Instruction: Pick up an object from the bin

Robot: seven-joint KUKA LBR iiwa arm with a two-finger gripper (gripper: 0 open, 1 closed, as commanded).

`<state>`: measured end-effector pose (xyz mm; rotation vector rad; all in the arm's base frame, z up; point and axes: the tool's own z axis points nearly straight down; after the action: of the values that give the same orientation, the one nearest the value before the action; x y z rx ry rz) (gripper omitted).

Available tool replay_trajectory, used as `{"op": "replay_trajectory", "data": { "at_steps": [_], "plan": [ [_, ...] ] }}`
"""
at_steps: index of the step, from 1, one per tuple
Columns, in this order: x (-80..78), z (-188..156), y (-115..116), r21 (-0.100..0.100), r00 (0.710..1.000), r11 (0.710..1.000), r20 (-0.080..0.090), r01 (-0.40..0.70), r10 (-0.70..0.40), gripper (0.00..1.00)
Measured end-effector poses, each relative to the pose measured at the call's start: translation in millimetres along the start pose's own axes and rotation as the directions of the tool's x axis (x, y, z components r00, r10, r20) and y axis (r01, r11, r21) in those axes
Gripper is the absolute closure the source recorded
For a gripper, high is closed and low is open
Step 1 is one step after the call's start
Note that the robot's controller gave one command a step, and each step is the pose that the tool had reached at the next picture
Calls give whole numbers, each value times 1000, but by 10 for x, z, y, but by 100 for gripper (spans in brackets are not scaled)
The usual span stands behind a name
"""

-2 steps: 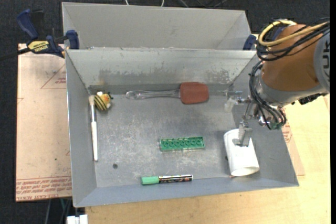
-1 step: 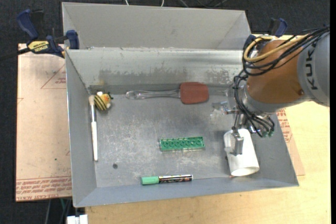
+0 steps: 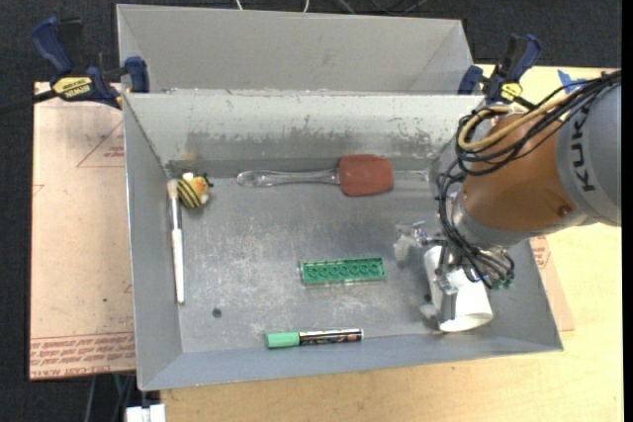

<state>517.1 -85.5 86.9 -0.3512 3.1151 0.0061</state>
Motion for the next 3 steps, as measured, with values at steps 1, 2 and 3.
{"op": "replay_trajectory", "data": {
  "at_steps": [1,2,3],
  "plan": [
    [-216,162,271,4,1000,1000,4,-17,17,0],
    [-260,164,281,2,998,998,2,-65,65,0],
    [-326,81,491,1,997,997,5,-79,79,0]
  ]
}}
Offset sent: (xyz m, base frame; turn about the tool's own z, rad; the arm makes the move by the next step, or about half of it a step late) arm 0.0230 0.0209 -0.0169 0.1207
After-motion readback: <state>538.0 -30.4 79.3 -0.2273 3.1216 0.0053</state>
